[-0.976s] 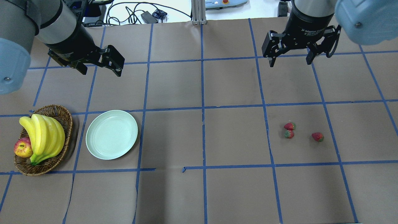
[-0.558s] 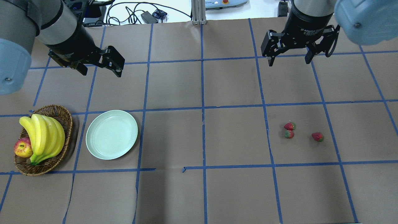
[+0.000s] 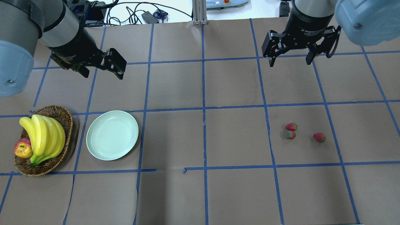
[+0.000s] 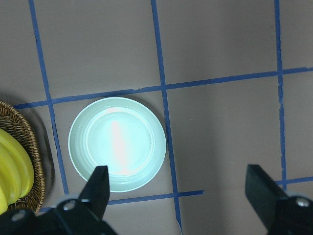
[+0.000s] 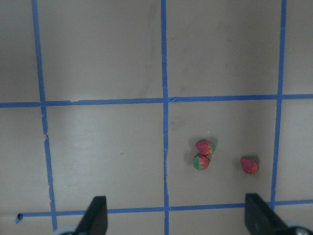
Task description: Collect all strawberries into plate
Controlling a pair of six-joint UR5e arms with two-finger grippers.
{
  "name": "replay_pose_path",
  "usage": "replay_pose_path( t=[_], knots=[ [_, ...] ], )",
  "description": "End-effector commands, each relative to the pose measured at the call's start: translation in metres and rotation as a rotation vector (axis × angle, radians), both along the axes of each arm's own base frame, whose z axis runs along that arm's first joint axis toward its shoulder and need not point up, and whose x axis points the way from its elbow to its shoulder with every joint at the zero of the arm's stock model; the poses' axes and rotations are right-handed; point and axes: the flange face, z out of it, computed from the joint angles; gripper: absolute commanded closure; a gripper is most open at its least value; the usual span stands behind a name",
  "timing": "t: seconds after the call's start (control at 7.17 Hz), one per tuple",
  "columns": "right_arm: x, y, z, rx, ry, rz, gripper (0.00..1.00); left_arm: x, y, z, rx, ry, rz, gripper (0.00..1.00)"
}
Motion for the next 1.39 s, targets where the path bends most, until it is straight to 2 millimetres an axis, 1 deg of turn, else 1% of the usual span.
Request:
replay_pose_path(
  t=[0.0, 0.14, 0.28, 0.42, 0.56, 0.7, 0.84, 0.98, 1.12, 1.26],
  knots=[
    [-0.021, -0.01, -0.024, 0.046, 0.012, -0.028, 0.0, 0.0, 0.0, 0.0, -0.001, 0.0, 0.0, 0.0],
    [-0.058, -0.017, -0.043, 0.08, 0.012, -0.094, 0.0, 0.0, 0.0, 0.0, -0.001, -0.004, 0.0, 0.0],
    [-0.094, -0.019, -0.053, 0.103, 0.009, -0.153, 0.0, 0.0, 0.0, 0.0, 0.001, -0.005, 0.0, 0.0],
    [-0.118, -0.017, -0.066, 0.136, 0.016, -0.111, 0.0, 0.0, 0.0, -0.001, 0.002, -0.003, 0.0, 0.0],
    [-0.138, -0.013, -0.081, 0.159, 0.021, -0.068, 0.06, -0.001, 0.001, -0.003, 0.007, -0.003, -0.001, 0.0],
    [-0.148, -0.013, -0.091, 0.132, 0.025, -0.052, 0.06, -0.001, 0.001, -0.005, 0.01, -0.001, -0.003, 0.0],
    [-0.153, -0.01, -0.103, 0.139, 0.027, 0.032, 0.05, -0.002, 0.001, -0.005, 0.01, 0.0, -0.003, 0.0],
    [-0.166, -0.003, -0.11, 0.152, 0.021, 0.061, 0.04, -0.002, 0.001, -0.005, 0.01, 0.0, -0.003, 0.0],
    [-0.172, 0.004, -0.119, 0.156, 0.016, 0.093, 0.04, -0.002, 0.001, -0.005, 0.01, 0.002, -0.003, 0.0],
    [-0.171, 0.015, -0.136, 0.175, 0.008, 0.122, 0.04, -0.002, 0.002, -0.006, 0.011, 0.002, 0.0, 0.0]
  ],
)
